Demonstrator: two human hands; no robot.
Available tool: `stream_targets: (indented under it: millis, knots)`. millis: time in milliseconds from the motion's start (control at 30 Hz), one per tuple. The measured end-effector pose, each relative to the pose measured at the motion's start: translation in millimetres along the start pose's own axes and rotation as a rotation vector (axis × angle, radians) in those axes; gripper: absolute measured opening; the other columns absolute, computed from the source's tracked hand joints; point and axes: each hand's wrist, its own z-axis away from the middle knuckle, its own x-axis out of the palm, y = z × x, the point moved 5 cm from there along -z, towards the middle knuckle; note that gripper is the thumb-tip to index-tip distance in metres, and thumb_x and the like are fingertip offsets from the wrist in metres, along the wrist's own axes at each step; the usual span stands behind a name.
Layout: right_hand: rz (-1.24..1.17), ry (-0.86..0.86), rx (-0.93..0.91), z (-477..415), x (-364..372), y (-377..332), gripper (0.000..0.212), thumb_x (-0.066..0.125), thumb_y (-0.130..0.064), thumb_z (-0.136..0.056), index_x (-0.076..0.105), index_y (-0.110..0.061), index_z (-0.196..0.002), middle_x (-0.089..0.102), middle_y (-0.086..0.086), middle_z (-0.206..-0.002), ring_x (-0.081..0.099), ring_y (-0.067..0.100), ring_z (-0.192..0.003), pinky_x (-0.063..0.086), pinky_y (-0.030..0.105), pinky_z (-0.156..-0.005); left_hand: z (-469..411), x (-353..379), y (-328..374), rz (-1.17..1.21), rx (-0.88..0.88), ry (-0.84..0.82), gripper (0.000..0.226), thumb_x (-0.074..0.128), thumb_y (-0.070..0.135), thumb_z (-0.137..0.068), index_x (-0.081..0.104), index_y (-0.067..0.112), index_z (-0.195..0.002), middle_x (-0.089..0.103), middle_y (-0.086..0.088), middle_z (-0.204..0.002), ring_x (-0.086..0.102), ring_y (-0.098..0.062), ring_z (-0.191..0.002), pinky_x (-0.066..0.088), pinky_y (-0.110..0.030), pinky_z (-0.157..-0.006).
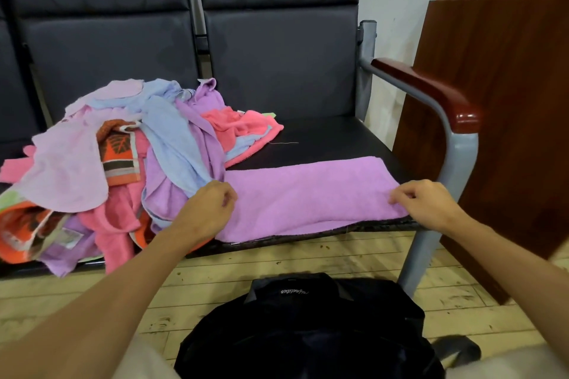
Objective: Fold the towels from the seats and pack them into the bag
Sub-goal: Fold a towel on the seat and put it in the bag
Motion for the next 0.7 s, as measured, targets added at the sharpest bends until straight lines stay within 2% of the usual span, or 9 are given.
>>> stream_targets:
  millis: [100, 167, 233, 367, 433, 500, 600, 700]
  knots:
    - [0.032, 0.111, 0.012, -10.4, 4.8, -1.5, 0.020, 0.056, -0.014, -0.096, 0.067, -0.006, -0.111, 0.064, 0.010, -0.115, 0.054, 0.017, -0.098, 0.039, 0.025, -0.086, -10.5, 7.0, -12.8, 0.009, -0.175, 0.013, 0.030, 0.063, 0.018, -0.089, 0.054, -0.001, -0.110, 0.050, -0.013, -0.108, 0.053, -0.031, -0.104, 0.040, -0.035, -0.085]
    - [0.028, 0.163, 0.102, -18.2, 8.2, 0.7, 0.026, 0.061, -0.016, -0.093, 0.061, -0.005, -0.117, 0.060, 0.013, -0.117, 0.056, 0.025, -0.102, 0.044, 0.032, -0.088, -16.0, 10.9, -15.0, -0.002, -0.238, -0.031, 0.036, 0.068, 0.028, -0.086, 0.053, -0.003, -0.096, 0.048, -0.012, -0.092, 0.055, -0.034, -0.097, 0.039, -0.035, -0.072]
    - [0.047, 0.165, 0.222, -25.9, 13.4, 4.1, 0.034, 0.065, -0.024, -0.090, 0.055, -0.006, -0.118, 0.057, 0.013, -0.118, 0.055, 0.030, -0.107, 0.044, 0.042, -0.094, -19.2, 16.0, -14.5, -0.091, -0.271, -0.099, 0.042, 0.067, 0.042, -0.084, 0.050, 0.003, -0.085, 0.052, -0.013, -0.089, 0.056, -0.031, -0.087, 0.038, -0.032, -0.067]
    - [0.154, 0.129, 0.381, -37.1, 21.8, 11.6, 0.046, 0.062, -0.048, -0.087, 0.057, -0.008, -0.109, 0.062, 0.012, -0.110, 0.056, 0.033, -0.106, 0.038, 0.045, -0.095, -25.9, 23.3, -12.2, -0.197, -0.296, -0.141, 0.059, 0.061, 0.053, -0.085, 0.051, 0.002, -0.114, 0.054, -0.015, -0.115, 0.056, -0.033, -0.105, 0.045, -0.037, -0.082]
    - [0.207, 0.095, 0.416, -38.7, 23.7, 10.9, 0.055, 0.056, -0.058, -0.088, 0.054, -0.009, -0.113, 0.062, 0.012, -0.113, 0.055, 0.034, -0.110, 0.036, 0.046, -0.099, -29.7, 25.0, -11.7, -0.186, -0.268, -0.144, 0.057, 0.061, 0.050, -0.085, 0.051, 0.004, -0.116, 0.056, -0.014, -0.117, 0.057, -0.032, -0.105, 0.048, -0.039, -0.084]
    - [0.282, 0.073, 0.409, -39.5, 23.9, 8.6, 0.052, 0.049, -0.062, -0.090, 0.055, -0.012, -0.102, 0.063, 0.010, -0.108, 0.055, 0.032, -0.109, 0.033, 0.046, -0.103, -31.5, 25.9, -11.9, -0.195, -0.270, -0.169, 0.051, 0.060, 0.049, -0.086, 0.053, 0.005, -0.110, 0.058, -0.014, -0.114, 0.058, -0.031, -0.101, 0.049, -0.040, -0.085]
    - [0.304, 0.071, 0.389, -36.8, 22.2, 1.9, 0.045, 0.045, -0.054, -0.095, 0.053, -0.015, -0.074, 0.058, 0.002, -0.079, 0.054, 0.024, -0.089, 0.032, 0.044, -0.102, -30.4, 25.8, -11.3, -0.207, -0.307, -0.177, 0.050, 0.055, 0.050, -0.089, 0.053, 0.005, -0.112, 0.059, -0.013, -0.114, 0.057, -0.030, -0.103, 0.048, -0.038, -0.086]
    - [0.283, 0.105, 0.369, -33.9, 20.8, 0.2, 0.039, 0.046, -0.042, -0.097, 0.050, -0.015, -0.068, 0.052, 0.002, -0.071, 0.053, 0.022, -0.082, 0.034, 0.043, -0.097, -28.9, 26.8, -4.0, -0.213, -0.301, -0.188, 0.049, 0.052, 0.045, -0.092, 0.052, 0.004, -0.118, 0.057, -0.013, -0.120, 0.056, -0.030, -0.108, 0.046, -0.035, -0.086]
